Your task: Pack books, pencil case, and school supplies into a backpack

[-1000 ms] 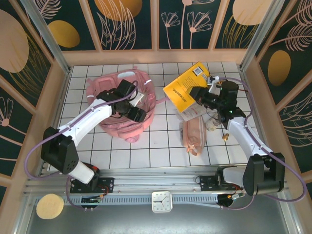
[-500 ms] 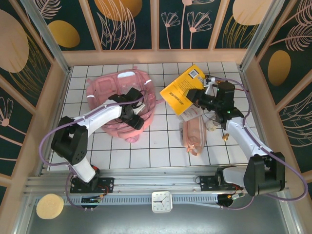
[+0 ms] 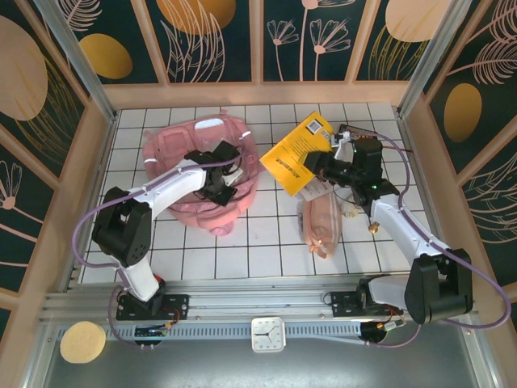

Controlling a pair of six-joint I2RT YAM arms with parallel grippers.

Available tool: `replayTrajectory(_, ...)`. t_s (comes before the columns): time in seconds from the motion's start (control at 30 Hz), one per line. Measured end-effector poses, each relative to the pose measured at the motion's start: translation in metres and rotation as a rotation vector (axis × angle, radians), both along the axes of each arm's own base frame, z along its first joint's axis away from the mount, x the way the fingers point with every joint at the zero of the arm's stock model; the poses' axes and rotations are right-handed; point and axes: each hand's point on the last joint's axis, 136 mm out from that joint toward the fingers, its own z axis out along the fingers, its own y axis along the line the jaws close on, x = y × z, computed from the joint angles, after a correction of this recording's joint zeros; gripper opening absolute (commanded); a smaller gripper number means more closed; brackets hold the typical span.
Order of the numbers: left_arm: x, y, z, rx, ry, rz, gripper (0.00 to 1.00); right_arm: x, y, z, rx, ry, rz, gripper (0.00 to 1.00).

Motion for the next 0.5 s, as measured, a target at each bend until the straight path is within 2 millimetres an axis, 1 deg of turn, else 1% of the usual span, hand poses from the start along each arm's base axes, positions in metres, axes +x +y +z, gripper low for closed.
replayTrajectory(0.17, 0.029, -0.024, 0.058, -0.100, -0.092, 0.017, 0.00, -0.015, 0.014, -0.012, -0.024, 0.045, 0.053, 0.00)
replayTrajectory(0.27, 0.045, -0.032, 0.089, -0.165, -0.149, 0.056, 0.00, -0.027, 0.019, -0.024, -0.015, 0.104, 0.081, 0.00)
replayTrajectory(0.37, 0.050, -0.037, 0.108, -0.220, -0.163, 0.088, 0.00, -0.042, 0.025, -0.042, -0.007, 0.199, 0.103, 0.00)
replayTrajectory(0.4, 0.050, -0.038, 0.110, -0.233, -0.161, 0.094, 0.00, -0.046, 0.029, -0.045, -0.004, 0.224, 0.115, 0.00)
replayTrajectory(0.5, 0.049, -0.043, 0.114, -0.268, -0.147, 0.104, 0.00, -0.054, 0.051, -0.059, 0.012, 0.298, 0.174, 0.00)
